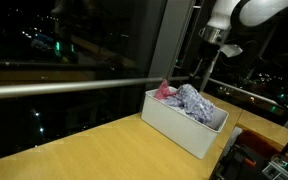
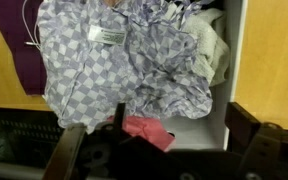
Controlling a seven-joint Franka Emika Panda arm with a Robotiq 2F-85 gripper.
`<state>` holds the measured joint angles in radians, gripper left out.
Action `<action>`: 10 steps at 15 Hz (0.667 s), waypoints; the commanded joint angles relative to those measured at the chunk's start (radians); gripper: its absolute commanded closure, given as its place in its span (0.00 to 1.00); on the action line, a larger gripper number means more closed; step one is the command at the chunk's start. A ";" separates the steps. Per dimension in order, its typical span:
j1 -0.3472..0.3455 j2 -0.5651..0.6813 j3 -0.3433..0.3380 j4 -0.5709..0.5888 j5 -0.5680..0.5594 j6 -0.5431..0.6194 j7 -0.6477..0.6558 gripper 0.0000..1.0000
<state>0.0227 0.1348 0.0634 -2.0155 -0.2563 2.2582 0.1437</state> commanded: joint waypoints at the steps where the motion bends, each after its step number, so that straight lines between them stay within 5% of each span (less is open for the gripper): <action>1: 0.000 0.156 -0.046 0.083 -0.004 0.061 0.003 0.00; 10: -0.007 0.485 -0.111 0.160 0.060 0.225 -0.005 0.00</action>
<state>0.0161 0.5222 -0.0414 -1.9032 -0.2350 2.4426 0.1437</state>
